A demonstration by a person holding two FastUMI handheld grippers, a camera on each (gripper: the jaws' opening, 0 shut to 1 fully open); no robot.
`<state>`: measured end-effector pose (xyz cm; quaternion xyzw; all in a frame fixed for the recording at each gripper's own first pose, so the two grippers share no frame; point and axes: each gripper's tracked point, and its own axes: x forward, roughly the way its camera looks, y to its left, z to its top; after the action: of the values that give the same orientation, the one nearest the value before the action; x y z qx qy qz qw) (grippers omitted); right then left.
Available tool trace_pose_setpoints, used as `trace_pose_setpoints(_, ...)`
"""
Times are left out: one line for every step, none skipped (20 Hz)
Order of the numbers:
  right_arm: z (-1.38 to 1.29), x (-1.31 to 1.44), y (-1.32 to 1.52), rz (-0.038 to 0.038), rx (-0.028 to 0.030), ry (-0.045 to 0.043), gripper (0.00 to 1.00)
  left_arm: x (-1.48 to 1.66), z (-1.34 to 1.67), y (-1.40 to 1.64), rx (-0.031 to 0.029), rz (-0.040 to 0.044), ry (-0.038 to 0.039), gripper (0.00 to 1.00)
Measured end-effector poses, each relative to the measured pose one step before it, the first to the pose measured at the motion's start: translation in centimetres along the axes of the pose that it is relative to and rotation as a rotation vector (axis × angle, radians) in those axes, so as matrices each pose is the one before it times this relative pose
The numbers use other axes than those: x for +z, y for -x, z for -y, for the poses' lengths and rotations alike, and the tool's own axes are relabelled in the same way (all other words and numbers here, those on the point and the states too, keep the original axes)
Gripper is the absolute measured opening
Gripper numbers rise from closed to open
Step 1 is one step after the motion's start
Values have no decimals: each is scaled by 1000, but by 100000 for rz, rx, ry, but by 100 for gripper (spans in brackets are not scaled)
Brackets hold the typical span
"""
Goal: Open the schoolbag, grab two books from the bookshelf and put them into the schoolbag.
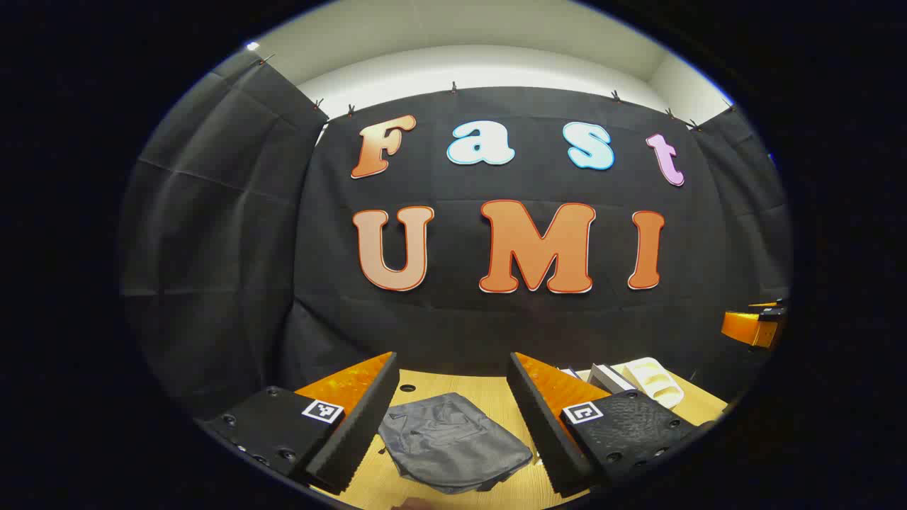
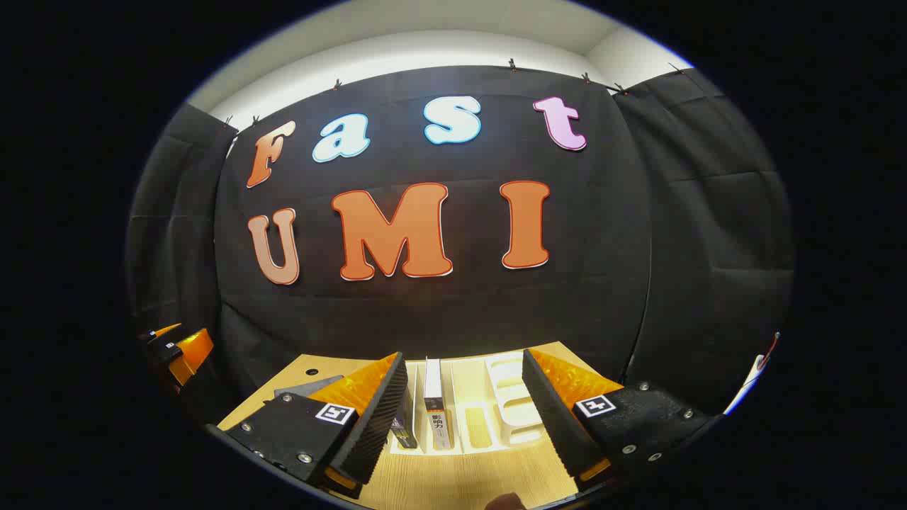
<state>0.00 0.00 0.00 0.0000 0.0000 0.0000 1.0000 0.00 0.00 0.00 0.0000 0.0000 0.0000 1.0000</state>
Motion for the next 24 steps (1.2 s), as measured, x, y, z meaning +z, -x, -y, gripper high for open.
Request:
trace_pose_setpoints(-56,-4,2,253,534,179,100,-249,-81,-108,92,-695,113,96)
trace_pose_setpoints(58,285,19,644,198,361,97,-51,-158,-73,248,-421,269,96)
trace_pose_setpoints(53,152,-47,813,31,890,97,-18,-103,-63,272,146,214,96)
trace_pose_setpoints(63,55,-18,537,-389,1171,97,186,-179,-24,582,110,-155,96)
trace_pose_setpoints(-50,49,-6,294,-156,876,97,-182,-175,-170,325,-120,-298,96)
trace_pose_setpoints(-51,4,12,74,152,268,97,-16,-177,-48,114,-188,-104,96)
trace_pose_setpoints(-36,-44,-48,-230,397,-50,100,-94,1,-146,212,-202,15,96)
trace_pose_setpoints(20,-94,-66,-276,-1,84,97,4,-11,-142,127,-135,146,96)
trace_pose_setpoints(8,8,-40,-162,-184,580,97,-226,3,-128,-115,-7,124,96)
trace_pose_setpoints(29,32,-10,-7,-250,760,97,51,-60,-44,109,107,131,96)
trace_pose_setpoints(-37,57,17,-89,75,517,97,-146,-10,-36,82,-50,-1,96)
trace_pose_setpoints(-24,50,-18,64,209,184,97,85,-14,-100,-123,-53,-115,96)
trace_pose_setpoints(43,66,10,33,118,-53,97,-106,106,-108,-215,-66,-158,96)
trace_pose_setpoints(46,33,-21,-28,-15,-170,100,27,17,-72,-120,-69,-191,96)
trace_pose_setpoints(6,21,32,-249,-147,-220,97,12,-13,-54,-37,96,-192,96)
trace_pose_setpoints(-18,-50,1,-312,-76,-330,100,192,-5,-15,-66,124,-292,96)
trace_pose_setpoints(-4,-112,-11,-332,-195,-284,100,-157,-23,-113,-143,67,-461,96)
trace_pose_setpoints(29,-17,1,-353,-259,-92,100,21,34,-16,-38,-57,-650,96)
trace_pose_setpoints(2,-55,-17,-240,-192,108,97,-179,17,13,-28,-116,-685,96)
trace_pose_setpoints(49,10,41,-307,-325,235,97,-148,93,-134,-114,-359,-752,96)
trace_pose_setpoints(-3,-86,-43,-335,-329,296,97,-209,88,-10,-118,-291,-663,96)
trace_pose_setpoints(48,-121,-79,-354,-446,310,97,-101,81,-79,-74,-172,-669,96)
trace_pose_setpoints(40,-74,24,-471,-437,203,97,-232,63,-93,53,-83,-859,96)
trace_pose_setpoints(48,-123,-67,-453,-506,5,97,-280,18,-71,12,-391,-1188,96)
